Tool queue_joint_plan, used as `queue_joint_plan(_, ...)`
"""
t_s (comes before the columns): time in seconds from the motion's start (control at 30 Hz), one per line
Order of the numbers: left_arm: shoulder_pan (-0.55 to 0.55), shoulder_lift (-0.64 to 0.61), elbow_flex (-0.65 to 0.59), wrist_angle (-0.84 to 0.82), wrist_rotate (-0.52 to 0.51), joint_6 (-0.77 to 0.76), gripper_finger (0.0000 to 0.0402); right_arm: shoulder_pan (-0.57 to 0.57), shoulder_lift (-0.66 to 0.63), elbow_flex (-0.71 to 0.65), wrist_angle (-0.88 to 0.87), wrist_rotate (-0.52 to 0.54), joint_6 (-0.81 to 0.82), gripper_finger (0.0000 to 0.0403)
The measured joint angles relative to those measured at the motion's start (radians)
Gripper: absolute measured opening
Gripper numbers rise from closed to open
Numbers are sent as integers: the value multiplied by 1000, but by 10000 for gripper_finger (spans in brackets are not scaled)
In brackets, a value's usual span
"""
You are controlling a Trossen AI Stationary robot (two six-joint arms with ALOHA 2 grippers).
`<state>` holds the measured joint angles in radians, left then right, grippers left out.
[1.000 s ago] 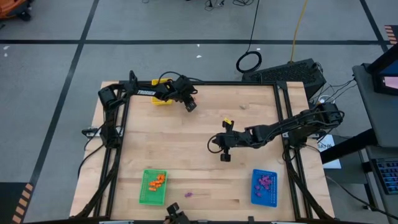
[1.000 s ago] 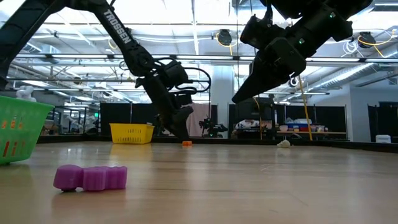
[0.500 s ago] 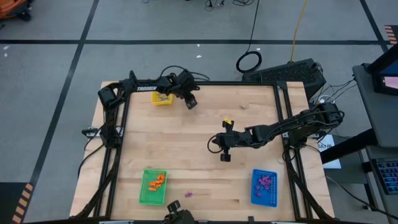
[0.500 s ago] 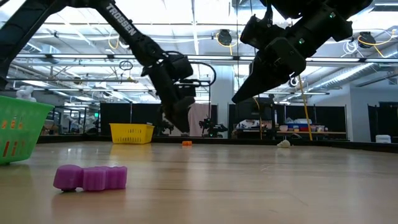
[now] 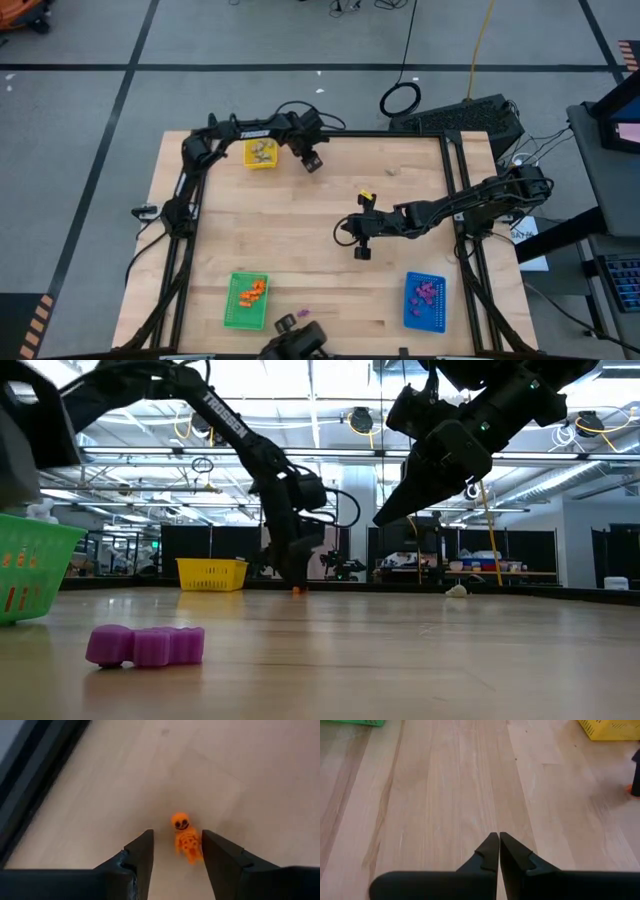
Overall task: Sort Halloween decoration
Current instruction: Put the orange skeleton toy into the green bin
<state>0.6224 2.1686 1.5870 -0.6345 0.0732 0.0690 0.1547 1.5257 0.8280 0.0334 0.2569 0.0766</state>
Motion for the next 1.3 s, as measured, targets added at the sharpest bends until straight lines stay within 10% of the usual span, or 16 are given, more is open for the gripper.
queue_joint_plan(0.23,1,33,29,-6,-21,25,140,0,0,0,-7,0,1,0)
queue_joint_plan(0.5,4,30,29,-10,-22,104,16,0,0,0,-8,0,1,0)
queue_joint_plan(0.8,-17,-79,25,-164,-30,173,8,1,0,0,-8,0,14,0)
queue_joint_plan(1.3,-411,-439,-66,-601,-15,171,1,13,0,0,-18,0,16,0)
